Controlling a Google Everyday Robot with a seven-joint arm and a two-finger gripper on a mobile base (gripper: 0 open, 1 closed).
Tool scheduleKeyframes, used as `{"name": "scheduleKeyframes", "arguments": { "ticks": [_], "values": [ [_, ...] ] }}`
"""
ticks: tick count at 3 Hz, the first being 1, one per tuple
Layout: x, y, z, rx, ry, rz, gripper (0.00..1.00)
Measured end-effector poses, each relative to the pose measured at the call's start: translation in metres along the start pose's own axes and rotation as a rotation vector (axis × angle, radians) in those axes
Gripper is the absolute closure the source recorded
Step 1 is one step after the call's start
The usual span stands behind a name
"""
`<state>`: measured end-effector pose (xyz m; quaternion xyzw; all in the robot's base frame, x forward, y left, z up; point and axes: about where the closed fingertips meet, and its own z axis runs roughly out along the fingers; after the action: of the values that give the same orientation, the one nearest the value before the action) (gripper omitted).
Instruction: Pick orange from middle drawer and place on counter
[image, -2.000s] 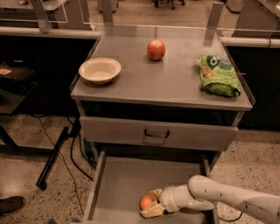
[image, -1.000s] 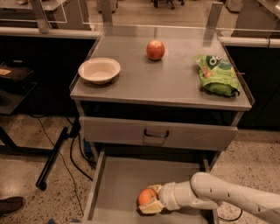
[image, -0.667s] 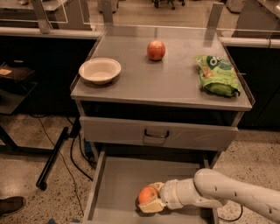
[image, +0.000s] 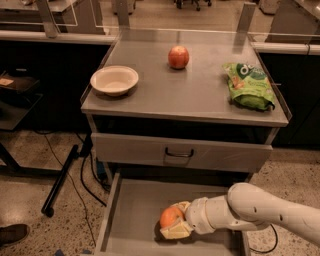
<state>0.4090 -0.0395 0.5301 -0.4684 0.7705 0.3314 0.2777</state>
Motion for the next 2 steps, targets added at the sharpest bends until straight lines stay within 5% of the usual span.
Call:
{"name": "scheduleKeyframes", "arguments": {
  "ticks": [1,2],
  "values": [
    [0.000,-0.001,0.000,0.001,-0.004,0.015,1.00],
    [-0.033,0.008,-0.022,0.041,-0.042,-0.020,1.00]
  ]
}}
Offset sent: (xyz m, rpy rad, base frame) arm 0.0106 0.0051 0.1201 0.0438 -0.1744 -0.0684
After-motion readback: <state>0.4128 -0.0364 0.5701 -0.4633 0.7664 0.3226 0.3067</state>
